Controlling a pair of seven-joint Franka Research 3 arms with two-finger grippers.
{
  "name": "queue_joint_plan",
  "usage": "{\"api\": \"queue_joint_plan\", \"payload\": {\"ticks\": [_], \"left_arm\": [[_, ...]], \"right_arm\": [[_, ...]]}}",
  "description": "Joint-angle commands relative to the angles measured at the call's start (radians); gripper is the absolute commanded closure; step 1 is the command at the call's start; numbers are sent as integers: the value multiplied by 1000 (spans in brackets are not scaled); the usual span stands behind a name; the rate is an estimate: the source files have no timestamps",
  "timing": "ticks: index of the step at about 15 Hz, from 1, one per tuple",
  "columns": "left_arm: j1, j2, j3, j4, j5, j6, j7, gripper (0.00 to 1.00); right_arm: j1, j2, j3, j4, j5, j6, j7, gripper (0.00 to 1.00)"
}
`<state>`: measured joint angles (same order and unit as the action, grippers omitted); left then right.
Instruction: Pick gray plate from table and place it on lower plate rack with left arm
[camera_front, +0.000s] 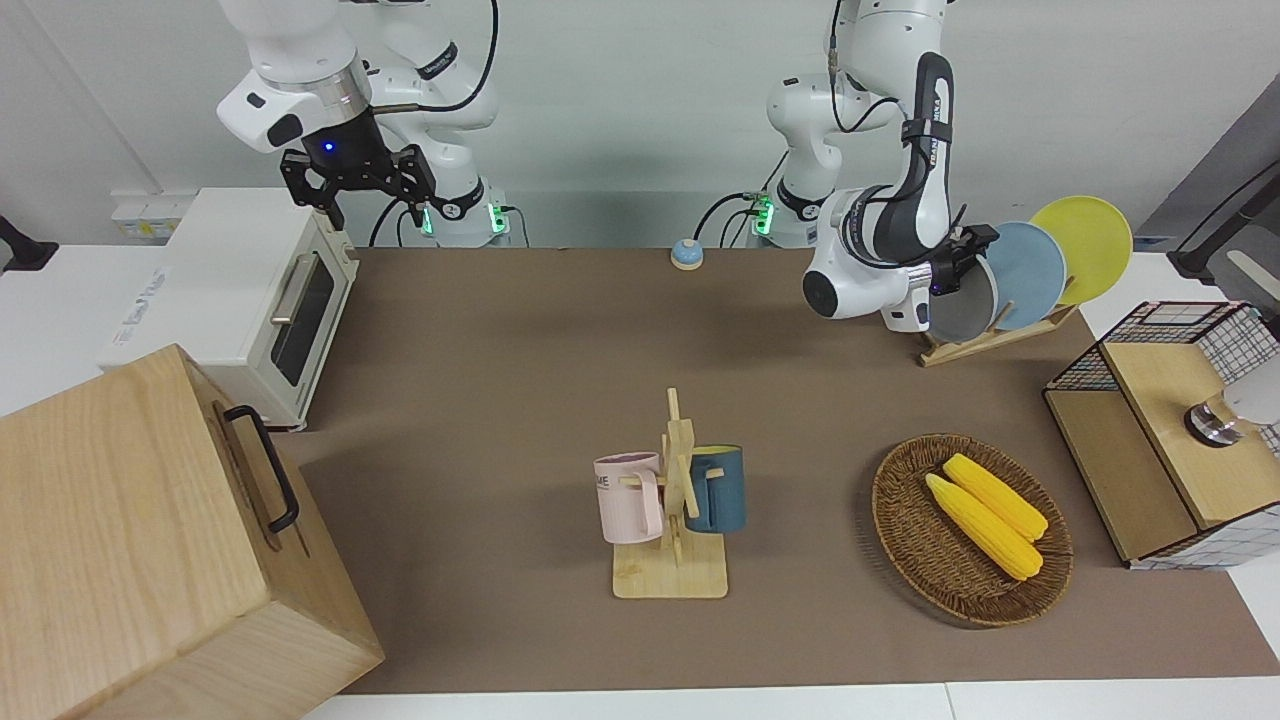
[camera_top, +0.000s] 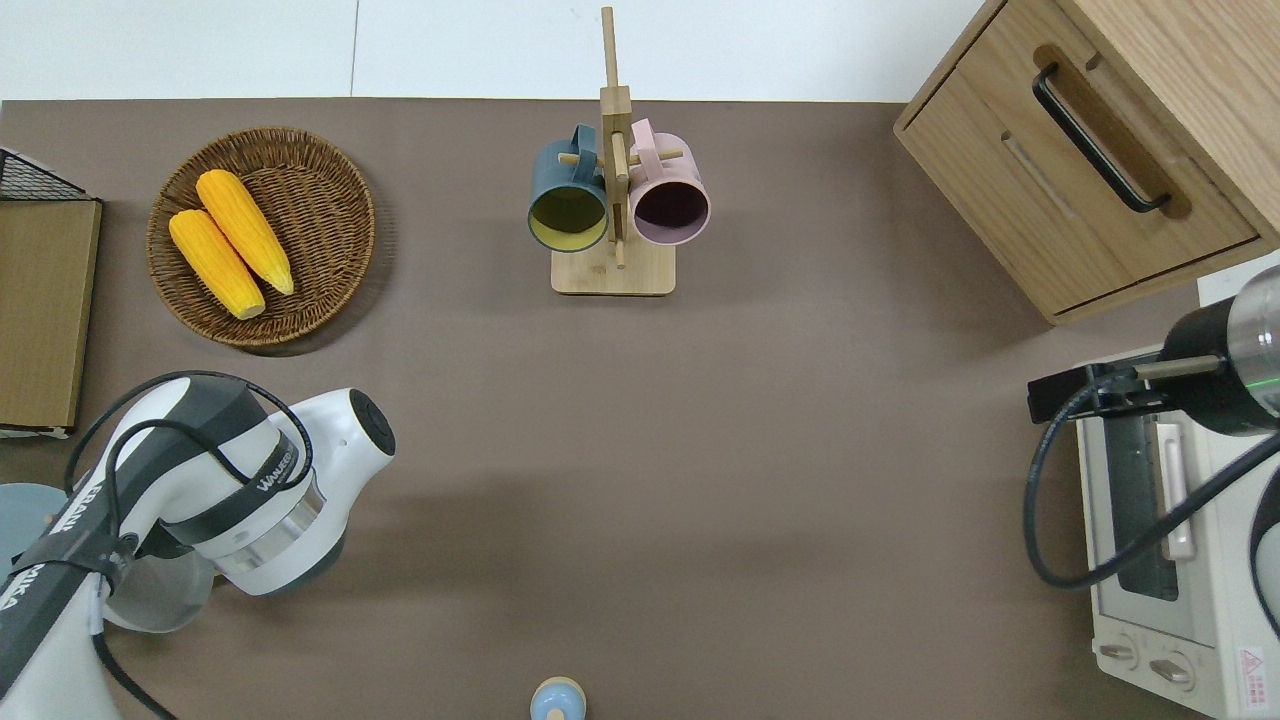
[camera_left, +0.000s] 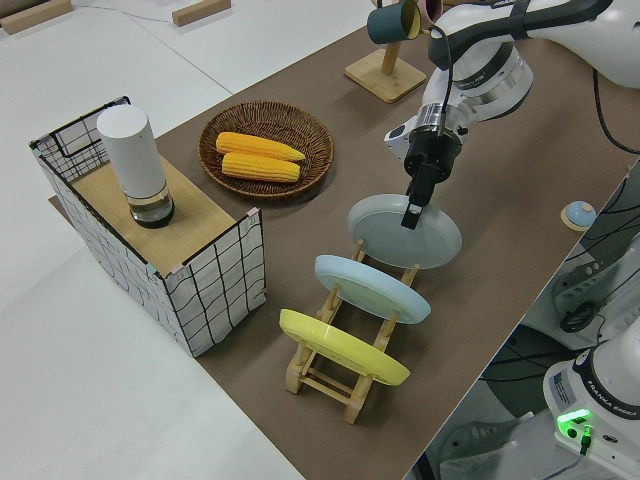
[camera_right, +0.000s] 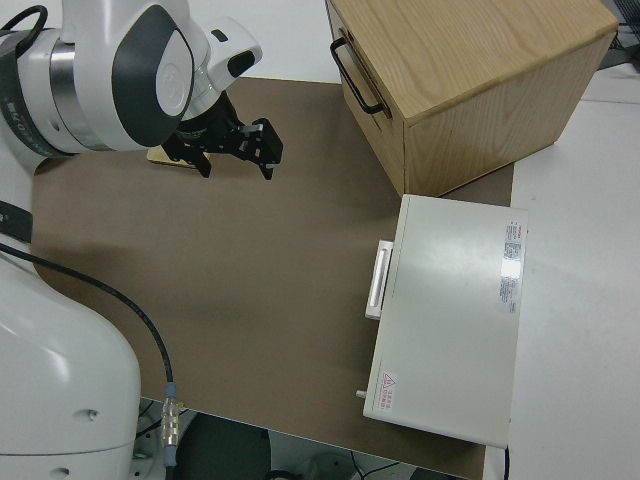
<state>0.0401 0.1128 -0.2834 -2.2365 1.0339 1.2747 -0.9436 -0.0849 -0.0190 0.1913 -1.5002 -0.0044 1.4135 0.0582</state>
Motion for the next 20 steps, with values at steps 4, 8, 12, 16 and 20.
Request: {"api": "queue_joint_plan", "payload": {"ticks": [4,8,12,16,20], "left_arm": [[-12,62,3,3,-26,32,-57,1000],[-12,85,3,3,-25,35,-86,1000],[-12,97,3,3,-25,37,-92,1000],[-12,117,3,3,-14,37,-126,1000],[-12,123,3,3,-14,37,-132,1000]], "right_arm": [[-7,-2,5,6,7,-14,-1,11],[-7,-2,7,6,7,-14,0,13],[-7,-2,7,6,7,-14,-1,11],[-7,-2,7,6,7,-14,0,13],[-7,-2,7,6,7,-13,0,13]]}}
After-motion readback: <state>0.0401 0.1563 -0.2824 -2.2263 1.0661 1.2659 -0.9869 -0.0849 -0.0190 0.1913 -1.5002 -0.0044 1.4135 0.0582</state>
